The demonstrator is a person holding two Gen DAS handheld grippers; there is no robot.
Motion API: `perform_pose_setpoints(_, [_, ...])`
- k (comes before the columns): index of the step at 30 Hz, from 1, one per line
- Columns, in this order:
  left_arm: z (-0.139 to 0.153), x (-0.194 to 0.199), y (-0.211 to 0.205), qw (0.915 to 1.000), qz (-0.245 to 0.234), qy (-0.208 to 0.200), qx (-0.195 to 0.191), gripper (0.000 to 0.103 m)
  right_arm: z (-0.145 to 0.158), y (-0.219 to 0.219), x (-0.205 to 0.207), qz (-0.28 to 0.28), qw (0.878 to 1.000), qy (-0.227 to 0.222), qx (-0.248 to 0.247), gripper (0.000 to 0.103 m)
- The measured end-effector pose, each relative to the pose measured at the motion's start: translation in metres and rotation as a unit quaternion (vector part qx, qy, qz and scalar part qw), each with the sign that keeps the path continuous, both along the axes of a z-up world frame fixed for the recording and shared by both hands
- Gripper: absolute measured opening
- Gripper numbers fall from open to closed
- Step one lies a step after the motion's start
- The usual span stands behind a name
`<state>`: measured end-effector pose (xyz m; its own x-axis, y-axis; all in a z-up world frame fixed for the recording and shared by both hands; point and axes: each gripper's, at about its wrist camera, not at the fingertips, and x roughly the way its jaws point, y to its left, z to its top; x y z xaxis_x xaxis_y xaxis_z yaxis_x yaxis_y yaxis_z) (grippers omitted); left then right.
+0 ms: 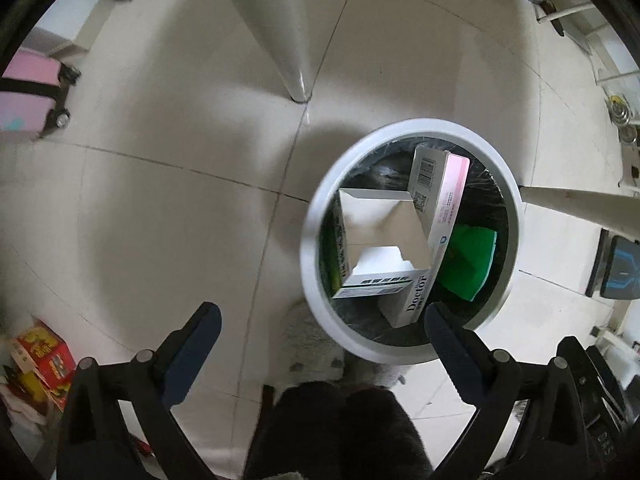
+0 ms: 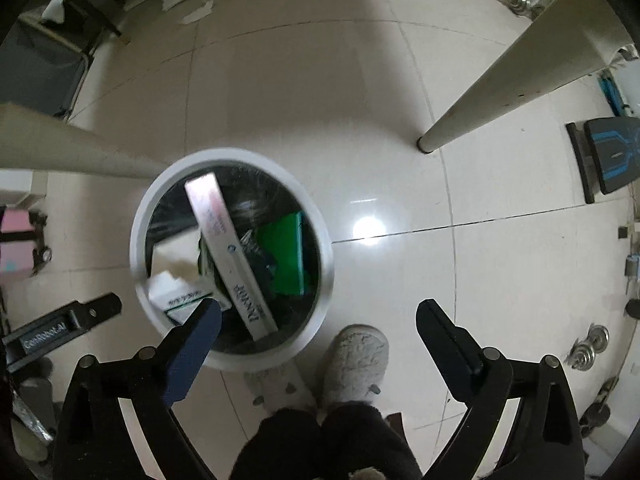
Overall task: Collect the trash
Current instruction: 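Carry both items over the trash bin and open both tools to drop them, then raise both tools back toward the table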
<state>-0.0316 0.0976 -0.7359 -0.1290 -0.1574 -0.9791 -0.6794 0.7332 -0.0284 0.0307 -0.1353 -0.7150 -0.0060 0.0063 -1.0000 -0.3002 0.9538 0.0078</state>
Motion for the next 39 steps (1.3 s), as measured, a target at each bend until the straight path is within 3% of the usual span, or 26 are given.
perform_pose_setpoints(6, [0.028, -0.008, -0.004, 0.9989, -0.020, -0.005, 0.043, 0.103, 0.014, 0.000, -0.009, 0.026, 1.000, 0.008, 0.004, 0.099])
perform_pose_setpoints(10, [0.070, -0.016, -0.013, 0.9979, -0.031, -0.020, 0.054, 0.103, 0.044, 0.000, -0.015, 0.047, 0.999, 0.005, 0.014, 0.099])
perform_pose_setpoints(22, [0.220, -0.036, -0.048, 0.9935, -0.068, -0.069, 0.059, 0.103, 0.198, -0.016, -0.046, 0.081, 0.996, -0.009, 0.047, 0.099])
perform_pose_setpoints(29, [0.292, -0.043, -0.059, 0.9903, -0.082, -0.096, 0.057, 0.103, 0.294, -0.026, -0.065, 0.088, 0.994, -0.021, 0.069, 0.099])
perform_pose_setpoints(34, [0.349, -0.043, -0.059, 0.9863, -0.089, -0.123, 0.065, 0.103, 0.356, -0.032, -0.073, 0.076, 0.993, -0.027, 0.085, 0.099])
perform_pose_setpoints(39, [0.410, -0.036, -0.049, 0.9798, -0.089, -0.150, 0.097, 0.103, 0.425, -0.032, -0.071, 0.060, 0.991, -0.040, 0.109, 0.099])
